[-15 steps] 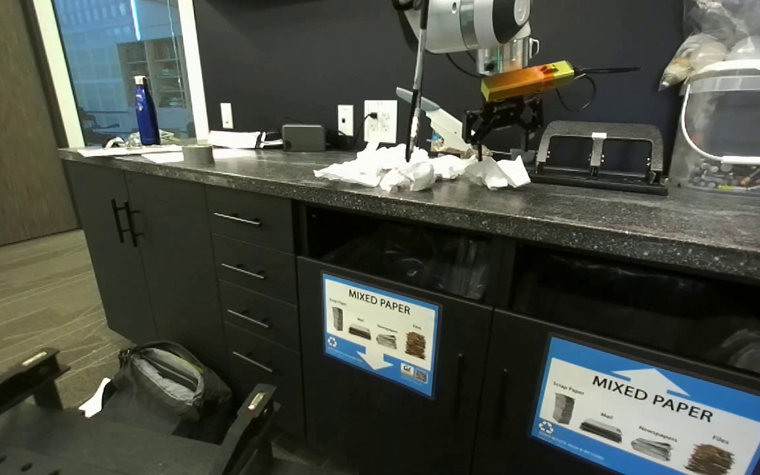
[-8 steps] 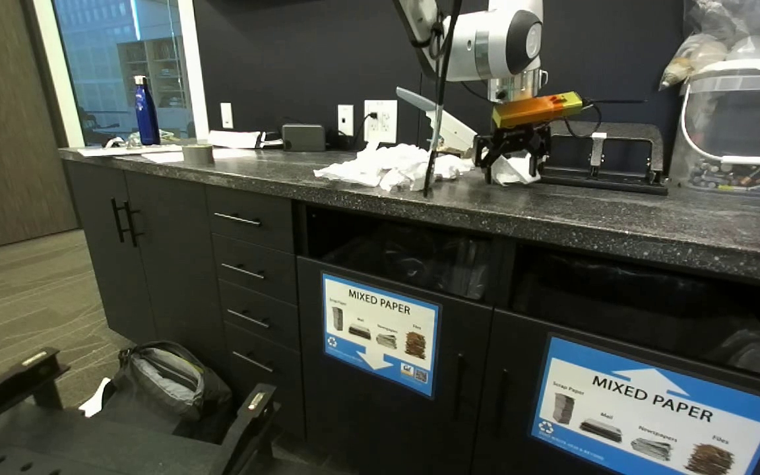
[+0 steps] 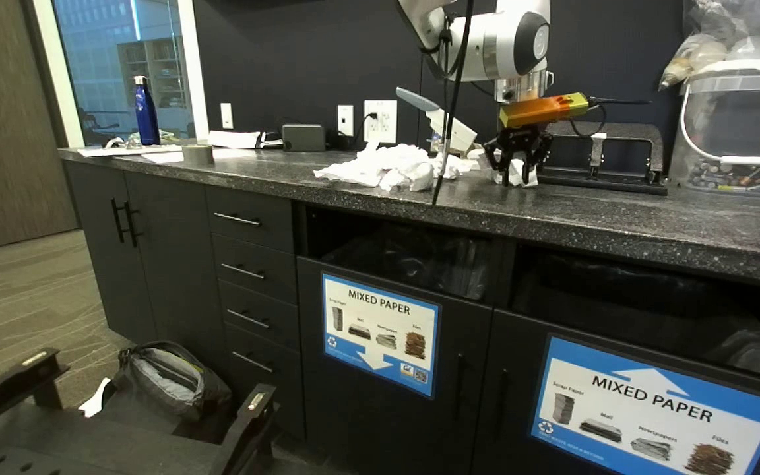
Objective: Put the papers in the bon to the left
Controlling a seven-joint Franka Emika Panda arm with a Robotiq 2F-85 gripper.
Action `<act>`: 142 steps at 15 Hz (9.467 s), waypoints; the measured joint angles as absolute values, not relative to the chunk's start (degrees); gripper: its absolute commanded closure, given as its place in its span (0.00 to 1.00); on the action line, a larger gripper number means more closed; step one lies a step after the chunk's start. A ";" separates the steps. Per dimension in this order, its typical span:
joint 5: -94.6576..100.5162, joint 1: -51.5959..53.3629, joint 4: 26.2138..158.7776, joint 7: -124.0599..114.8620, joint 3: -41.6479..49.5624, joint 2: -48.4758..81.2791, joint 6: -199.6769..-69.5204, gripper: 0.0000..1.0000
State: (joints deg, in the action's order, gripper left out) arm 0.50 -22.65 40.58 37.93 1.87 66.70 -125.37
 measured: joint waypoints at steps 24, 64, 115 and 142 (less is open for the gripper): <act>0.48 -22.84 33.37 38.97 -1.00 74.13 -136.11 0.46; 6.41 -23.00 87.38 68.11 5.40 36.39 -99.64 0.94; -51.02 -36.66 103.27 63.41 -34.67 63.01 -211.70 0.00; -86.00 -25.81 146.89 91.67 -27.51 26.17 -191.62 0.00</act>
State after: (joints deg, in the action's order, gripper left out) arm -86.00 -25.81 146.89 91.67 -27.51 26.17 -191.62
